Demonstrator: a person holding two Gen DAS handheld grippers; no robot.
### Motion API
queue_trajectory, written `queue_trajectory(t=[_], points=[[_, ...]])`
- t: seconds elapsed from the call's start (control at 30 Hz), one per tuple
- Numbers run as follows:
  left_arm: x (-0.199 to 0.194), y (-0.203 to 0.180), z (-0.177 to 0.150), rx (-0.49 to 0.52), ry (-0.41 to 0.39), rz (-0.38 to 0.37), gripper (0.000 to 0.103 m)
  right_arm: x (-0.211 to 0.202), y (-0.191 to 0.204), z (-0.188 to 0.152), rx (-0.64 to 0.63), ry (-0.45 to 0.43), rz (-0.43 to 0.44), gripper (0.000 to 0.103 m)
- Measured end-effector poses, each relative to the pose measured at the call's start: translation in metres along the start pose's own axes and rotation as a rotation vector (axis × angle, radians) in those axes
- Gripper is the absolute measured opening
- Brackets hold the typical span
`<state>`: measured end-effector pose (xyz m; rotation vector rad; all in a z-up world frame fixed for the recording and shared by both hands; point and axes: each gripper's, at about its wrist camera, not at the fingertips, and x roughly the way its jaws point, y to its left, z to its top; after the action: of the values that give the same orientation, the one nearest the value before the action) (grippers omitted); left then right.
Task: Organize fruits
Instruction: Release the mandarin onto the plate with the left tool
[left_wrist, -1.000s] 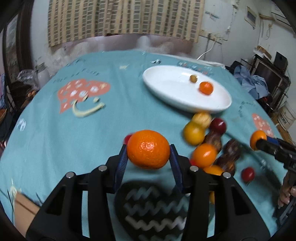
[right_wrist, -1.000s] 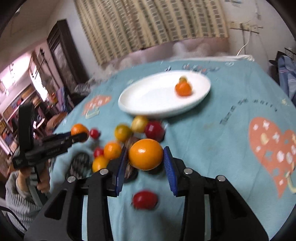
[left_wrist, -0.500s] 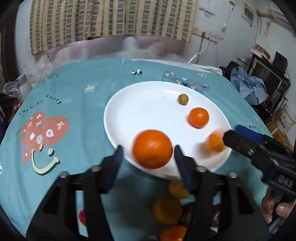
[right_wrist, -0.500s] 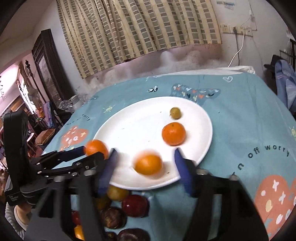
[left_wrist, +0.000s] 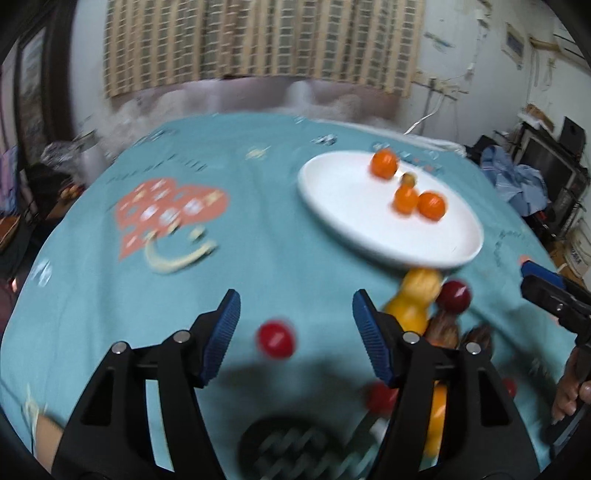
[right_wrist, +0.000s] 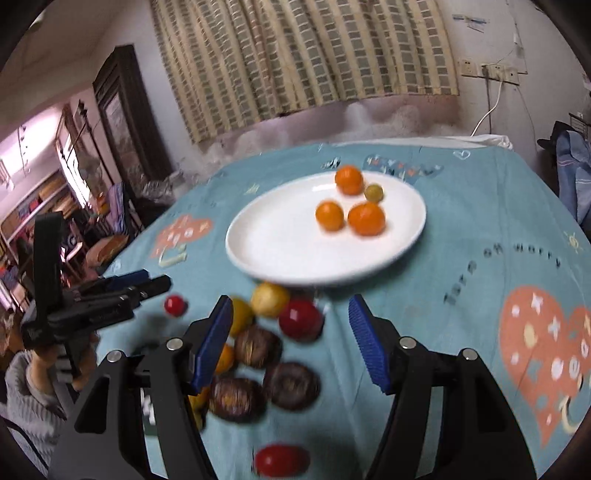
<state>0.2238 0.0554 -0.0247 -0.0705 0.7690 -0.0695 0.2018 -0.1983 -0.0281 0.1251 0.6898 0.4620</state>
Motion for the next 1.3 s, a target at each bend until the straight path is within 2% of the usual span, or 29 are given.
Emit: queue_trajectory(t=[0.07,0.2,0.47,0.6,0.7,0.87,1.0,1.17,1.3], points=[[-0.008,0.011,-0.011,-0.022,0.002,0.006,0.065,0.001,0.001,-0.011,0.006,0.029,0.006,0.065],[-0.015,0.018,-0.019,-0.034,-0.003,0.007,0.065,-0.002,0.000,-0.010,0.006,0.008,0.002,0.065],[0.008,0.005,-0.025,0.032,0.062,0.013,0.065,0.000,0.001,-0.011,0.000,0.017,0.013,0.065],[0.017,0.003,-0.025,0.051,0.076,0.023,0.065,0.006,0.008,-0.009,0.000,0.034,0.057,0.065],[0.020,0.004,-0.025,0.053,0.089,0.028,0.065,0.023,0.016,0.004,0.019,0.102,0.097,0.065],[0.020,0.002,-0.024,0.050,0.091,0.024,0.065,0.055,0.031,0.025,0.010,0.223,0.067,0.065],[0.022,0.001,-0.023,0.052,0.098,0.015,0.065,0.073,0.034,0.036,0.029,0.283,0.059,0.059],[0.022,0.000,-0.022,0.052,0.095,0.010,0.065,0.097,0.041,0.041,0.004,0.365,0.010,0.057],[0.022,0.000,-0.021,0.048,0.093,0.009,0.065,0.108,0.040,0.043,-0.019,0.389,-0.038,0.057]])
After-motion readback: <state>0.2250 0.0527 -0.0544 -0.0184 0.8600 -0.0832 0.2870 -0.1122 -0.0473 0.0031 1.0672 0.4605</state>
